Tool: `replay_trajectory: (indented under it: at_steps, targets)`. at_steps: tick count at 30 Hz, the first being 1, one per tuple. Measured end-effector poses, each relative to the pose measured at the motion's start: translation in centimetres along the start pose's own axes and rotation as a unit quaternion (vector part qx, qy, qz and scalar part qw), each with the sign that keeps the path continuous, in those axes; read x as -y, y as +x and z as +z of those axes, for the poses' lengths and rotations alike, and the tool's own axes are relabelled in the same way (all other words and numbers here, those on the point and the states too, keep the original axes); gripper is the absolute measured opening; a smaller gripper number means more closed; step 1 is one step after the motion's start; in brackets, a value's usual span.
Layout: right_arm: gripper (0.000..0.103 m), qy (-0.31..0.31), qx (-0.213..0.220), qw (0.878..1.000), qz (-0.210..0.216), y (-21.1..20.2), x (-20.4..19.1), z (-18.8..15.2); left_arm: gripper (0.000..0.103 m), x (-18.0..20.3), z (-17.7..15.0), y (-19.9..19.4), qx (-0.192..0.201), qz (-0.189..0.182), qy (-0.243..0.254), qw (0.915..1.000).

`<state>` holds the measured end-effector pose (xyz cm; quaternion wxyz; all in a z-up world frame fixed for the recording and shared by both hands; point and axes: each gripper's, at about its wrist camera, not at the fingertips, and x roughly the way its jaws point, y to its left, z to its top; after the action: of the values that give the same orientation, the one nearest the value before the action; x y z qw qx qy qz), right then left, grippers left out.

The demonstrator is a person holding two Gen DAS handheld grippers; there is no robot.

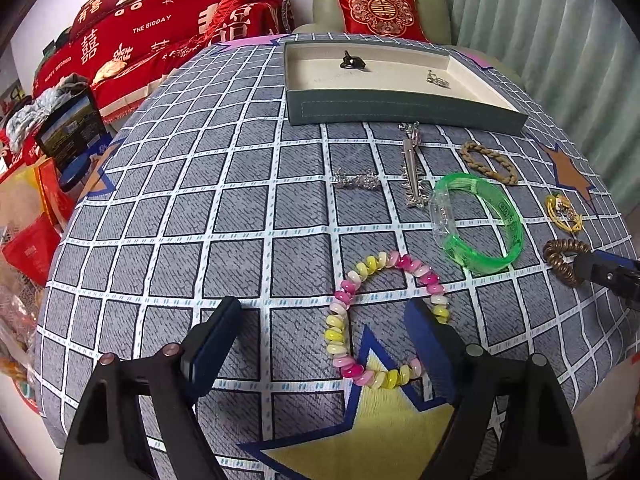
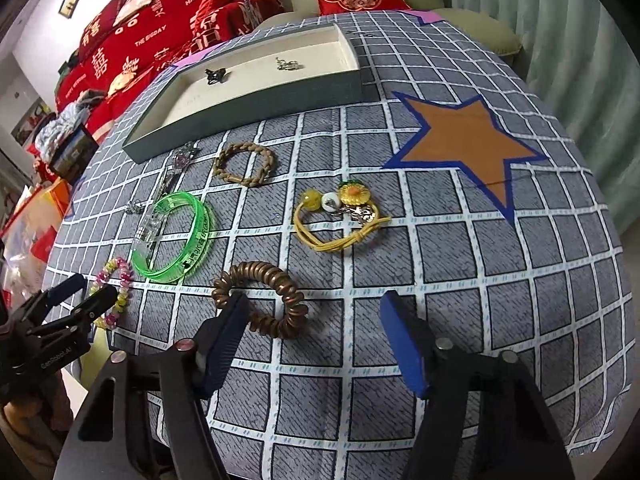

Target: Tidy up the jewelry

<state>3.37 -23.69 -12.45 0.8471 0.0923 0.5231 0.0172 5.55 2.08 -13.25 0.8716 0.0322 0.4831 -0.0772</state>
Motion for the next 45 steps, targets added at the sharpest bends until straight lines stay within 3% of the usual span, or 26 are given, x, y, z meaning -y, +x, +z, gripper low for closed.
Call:
replay_trajectory:
  at_steps: [4,13,15,18,20,23,29,45]
  targets:
    - [0.063,-0.025,0.002,1.000,-0.012,0.2,-0.9,-0.2,0.090,0.3,-0.1,0.0,0.002,-0.001,0.006,1.0000]
    - [0.039,-0.049,0.008,0.999,-0.008,-0.1,-2.1,-0.6,0.069,1.3,-0.3,-0.6,0.009,-0.013,0.027,0.9995]
    - [0.033,-0.051,0.008,0.999,-0.006,-0.2,-2.3,-0.7,0.062,1.5,-0.4,-0.7,0.010,-0.017,0.032,0.9993]
    - [0.021,-0.053,0.010,0.999,-0.002,-0.3,-2.6,-0.8,0.042,1.8,-0.4,-0.9,0.012,-0.023,0.038,0.9989]
    - [0.018,-0.055,0.011,0.998,-0.002,-0.4,-2.9,-0.9,0.019,1.9,-0.3,-0.9,0.012,-0.028,0.040,0.9987]
    - [0.012,-0.049,0.013,0.999,-0.001,-0.7,-2.8,-1.0,0.018,1.6,-0.3,-1.0,0.009,-0.044,0.028,0.9986]
    - [0.012,-0.026,0.015,0.999,0.019,-1.7,-1.9,-1.1,0.018,0.5,-0.2,-2.0,0.016,-0.072,-0.006,0.9973]
    - [0.011,0.003,0.057,0.996,0.063,-6.2,-0.7,2.5,0.018,0.0,4.3,-7.8,0.085,-0.108,-0.015,0.9904]
